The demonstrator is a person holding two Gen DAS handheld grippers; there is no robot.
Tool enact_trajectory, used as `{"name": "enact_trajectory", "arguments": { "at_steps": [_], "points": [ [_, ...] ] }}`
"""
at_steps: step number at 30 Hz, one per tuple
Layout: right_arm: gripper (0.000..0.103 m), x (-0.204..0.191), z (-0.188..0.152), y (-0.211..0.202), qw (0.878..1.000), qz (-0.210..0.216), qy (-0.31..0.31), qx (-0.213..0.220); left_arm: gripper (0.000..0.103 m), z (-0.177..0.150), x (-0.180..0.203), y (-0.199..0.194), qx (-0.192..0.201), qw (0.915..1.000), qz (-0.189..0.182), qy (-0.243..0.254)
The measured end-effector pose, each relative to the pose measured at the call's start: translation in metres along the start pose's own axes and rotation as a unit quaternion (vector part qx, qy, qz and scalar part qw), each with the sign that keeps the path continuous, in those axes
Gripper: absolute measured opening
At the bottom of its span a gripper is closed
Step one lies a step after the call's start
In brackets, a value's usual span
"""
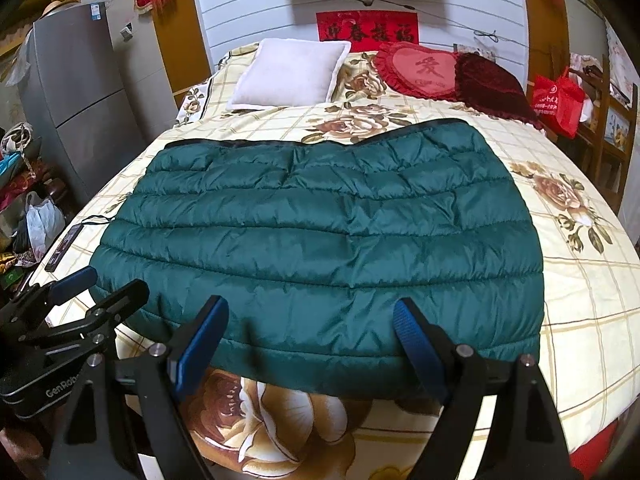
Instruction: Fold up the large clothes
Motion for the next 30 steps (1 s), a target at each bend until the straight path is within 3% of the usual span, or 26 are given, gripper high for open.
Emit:
{"name": "enact_trajectory", "arguments": {
  "at_steps": [30],
  "points": [
    [0.088,0.0019,0.001,0.0021,1.0,-0.006,-0.001,-0.001,0.058,-0.0001,0.0085,0.0013,-0.002,1.0,-0.006,0.0]
  ]
}}
Point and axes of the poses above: each gripper's, at about its wrist camera, not at the fingertips, and y roughly the way its jaws point, x to its right, z to its top, the point moved 7 cm from there along y, roughly the way its jaws point, and after that the axes turned 3 degrees about -x, right-handed, at the moved point
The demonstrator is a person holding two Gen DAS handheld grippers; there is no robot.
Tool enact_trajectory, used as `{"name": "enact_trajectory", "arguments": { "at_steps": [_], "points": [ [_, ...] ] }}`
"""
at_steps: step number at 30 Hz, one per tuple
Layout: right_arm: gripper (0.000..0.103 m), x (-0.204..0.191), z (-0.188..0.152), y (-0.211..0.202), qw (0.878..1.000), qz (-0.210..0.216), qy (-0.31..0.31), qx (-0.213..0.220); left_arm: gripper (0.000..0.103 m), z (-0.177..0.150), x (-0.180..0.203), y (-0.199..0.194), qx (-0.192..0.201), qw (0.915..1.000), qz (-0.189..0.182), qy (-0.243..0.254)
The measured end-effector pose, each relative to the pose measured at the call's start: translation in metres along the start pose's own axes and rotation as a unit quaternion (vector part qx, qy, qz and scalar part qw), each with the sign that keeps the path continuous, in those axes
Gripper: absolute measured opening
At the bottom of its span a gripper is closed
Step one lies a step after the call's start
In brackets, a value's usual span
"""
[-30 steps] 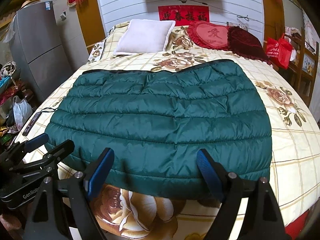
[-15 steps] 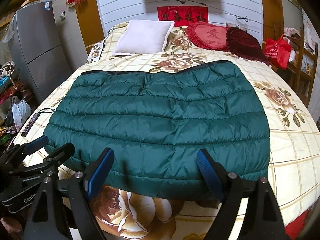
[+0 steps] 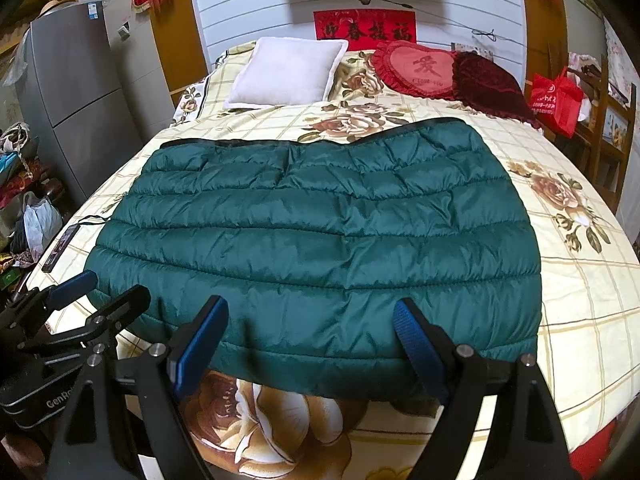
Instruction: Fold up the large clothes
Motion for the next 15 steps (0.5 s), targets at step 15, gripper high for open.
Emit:
{"name": "enact_trajectory", "arguments": {
  "at_steps": [15],
  "points": [
    [0.088,0.0061,-0.0001,0.007,1.0,0.003,0.007,-0.005,0.058,0.0026,-0.0028,0.003,0.007,1.0,-0.003,0.002]
  ]
}}
Point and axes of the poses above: each gripper's, at about its wrist camera, not at the fingertips, and y roughly the way its jaws point, x to its right, z to its top, the point moved 7 cm from there along y, roughly the way its jaws point, and after that the axes turned 3 degrees about -x, right-handed, at the moved point
